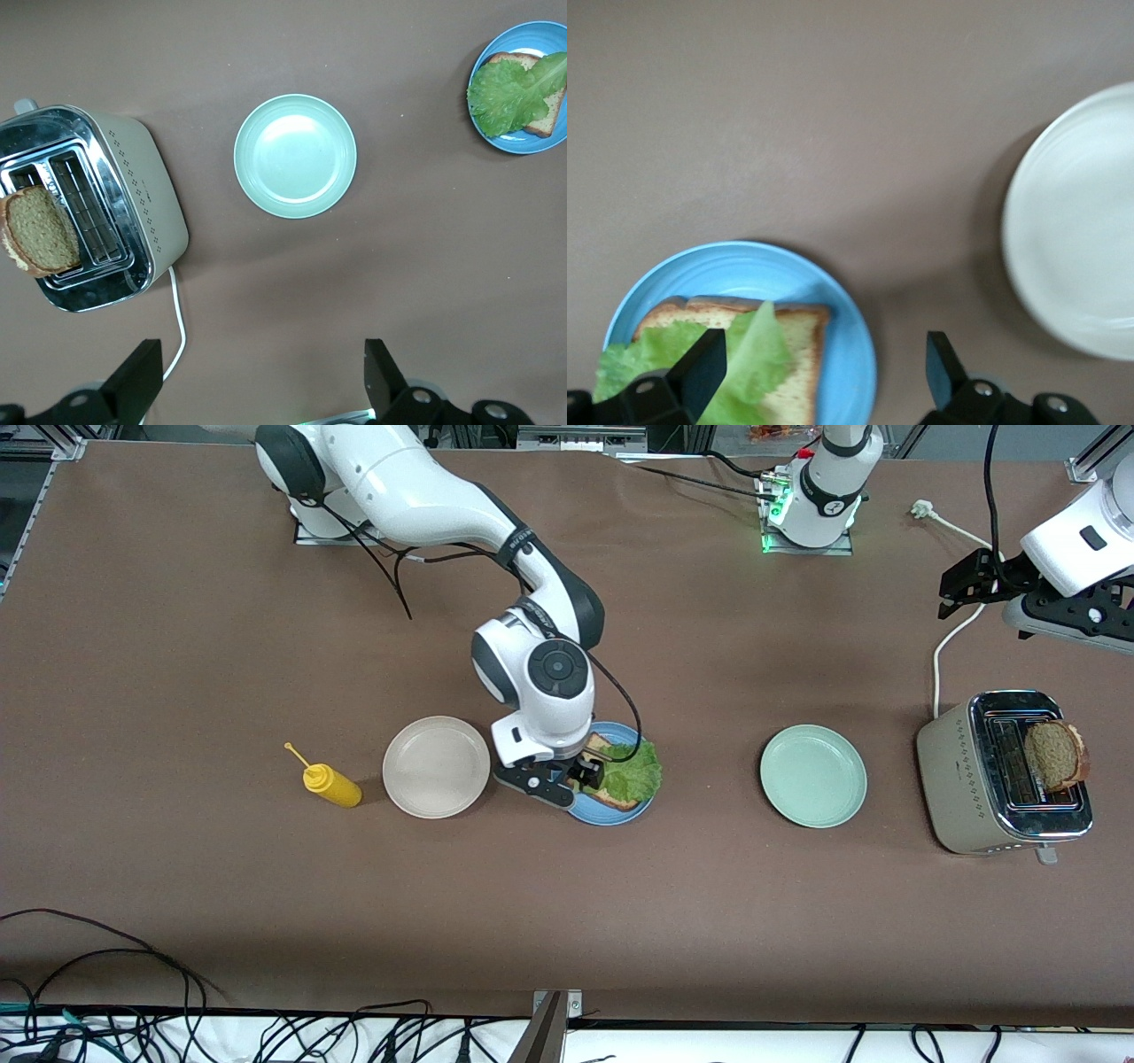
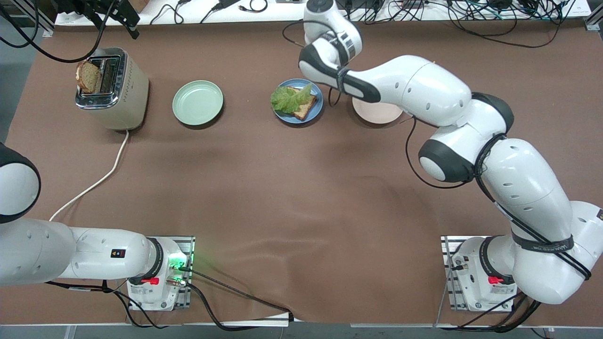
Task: Make sandwich in blue plate with both arms
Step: 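Raise the right gripper away from the blue plate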
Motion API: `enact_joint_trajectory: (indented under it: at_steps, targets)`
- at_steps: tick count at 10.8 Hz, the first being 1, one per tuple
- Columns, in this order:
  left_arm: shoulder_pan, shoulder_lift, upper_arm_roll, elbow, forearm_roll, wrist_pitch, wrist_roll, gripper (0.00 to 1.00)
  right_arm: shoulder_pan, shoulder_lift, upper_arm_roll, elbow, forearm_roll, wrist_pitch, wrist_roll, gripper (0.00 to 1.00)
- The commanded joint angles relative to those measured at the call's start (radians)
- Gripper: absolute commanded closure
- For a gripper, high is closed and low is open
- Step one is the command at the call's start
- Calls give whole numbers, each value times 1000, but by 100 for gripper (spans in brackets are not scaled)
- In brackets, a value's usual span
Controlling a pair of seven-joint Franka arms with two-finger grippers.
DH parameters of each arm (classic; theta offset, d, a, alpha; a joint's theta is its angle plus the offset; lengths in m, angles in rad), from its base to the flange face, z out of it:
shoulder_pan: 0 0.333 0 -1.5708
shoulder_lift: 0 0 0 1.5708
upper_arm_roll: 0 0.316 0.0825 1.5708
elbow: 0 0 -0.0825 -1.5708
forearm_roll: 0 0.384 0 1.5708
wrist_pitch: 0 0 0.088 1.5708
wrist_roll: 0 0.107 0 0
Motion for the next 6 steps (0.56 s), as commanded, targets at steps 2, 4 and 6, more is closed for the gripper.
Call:
enact_joint_trajectory:
  at_steps: [2, 4, 6]
  targets:
    - [1, -6, 4, -1, -20, -7, 15, 0, -121, -136, -15, -10, 46, -189, -441, 0]
    - [1, -6, 4, -1, -20, -7, 13, 0, -189, -192, -25, -25, 77, -232, -626, 0]
    - [1, -6, 4, -1, -20, -7, 13, 0, -273, -251, -20, -56, 80, -275, -817, 0]
